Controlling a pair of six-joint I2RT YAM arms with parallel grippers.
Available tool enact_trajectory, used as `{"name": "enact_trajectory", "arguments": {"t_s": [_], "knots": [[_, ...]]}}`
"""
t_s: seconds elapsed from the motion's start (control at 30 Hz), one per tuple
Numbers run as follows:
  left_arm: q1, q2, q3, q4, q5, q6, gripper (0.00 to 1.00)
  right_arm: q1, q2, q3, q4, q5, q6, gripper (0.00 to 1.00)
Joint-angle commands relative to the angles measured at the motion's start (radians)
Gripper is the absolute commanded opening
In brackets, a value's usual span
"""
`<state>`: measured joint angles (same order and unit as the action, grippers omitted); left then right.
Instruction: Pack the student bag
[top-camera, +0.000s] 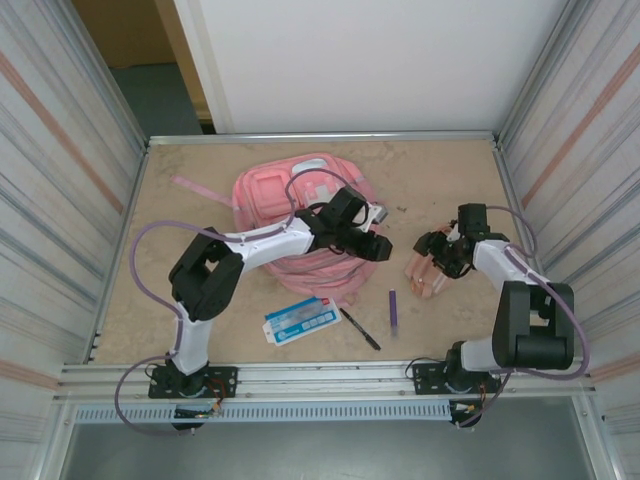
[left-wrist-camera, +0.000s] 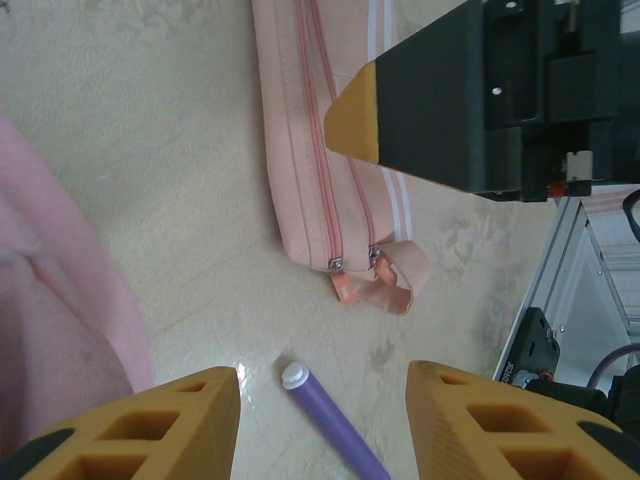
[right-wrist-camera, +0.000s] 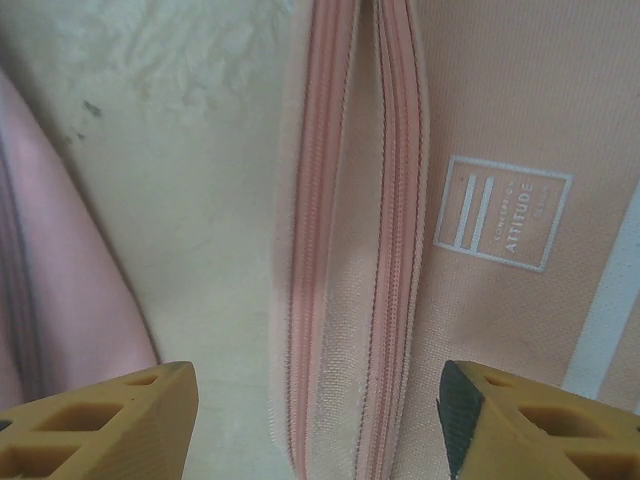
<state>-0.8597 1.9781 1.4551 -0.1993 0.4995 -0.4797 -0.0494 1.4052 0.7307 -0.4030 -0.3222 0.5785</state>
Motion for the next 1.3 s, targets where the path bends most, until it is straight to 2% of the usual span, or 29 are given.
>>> {"name": "enact_trajectory", "arguments": {"t_s": [0.0,0.23,0.37,0.5,0.7,0.93,1.27], "knots": [[-0.006,-0.066,-0.044,-0.011,-0.013,-0.011,0.47,0.009,0.009,-0.021,0.009,-0.004,-0.001,0.63],[-0.005,-0.051,-0.024,-0.022,-0.003,0.001,0.47,0.009,0.075,-0.054,0.154,-0.088,0.005,0.46],[-0.006,-0.046,-0.005,-0.03,0.012,-0.009,0.47,0.004,0.083,-0.063,0.162,-0.109,0.002,0.18],[-0.006,-0.048,-0.02,0.011,0.038,-0.042,0.47,0.003,-0.026,-0.121,0.209,-0.158,0.006,0.08],[0.006,-0.079,0.031,-0.041,0.141,-0.07,0.47,0.016,-0.261,-0.126,0.236,-0.311,0.007,0.04],[0.054,-0.2,-0.04,0.004,0.22,-0.137,0.48,0.077,-0.514,-0.109,0.29,-0.379,0.048,0.01],[0.039,-0.265,-0.098,0.176,0.345,-0.17,0.48,0.24,-0.547,-0.109,0.409,-0.332,0.087,0.0]]}}
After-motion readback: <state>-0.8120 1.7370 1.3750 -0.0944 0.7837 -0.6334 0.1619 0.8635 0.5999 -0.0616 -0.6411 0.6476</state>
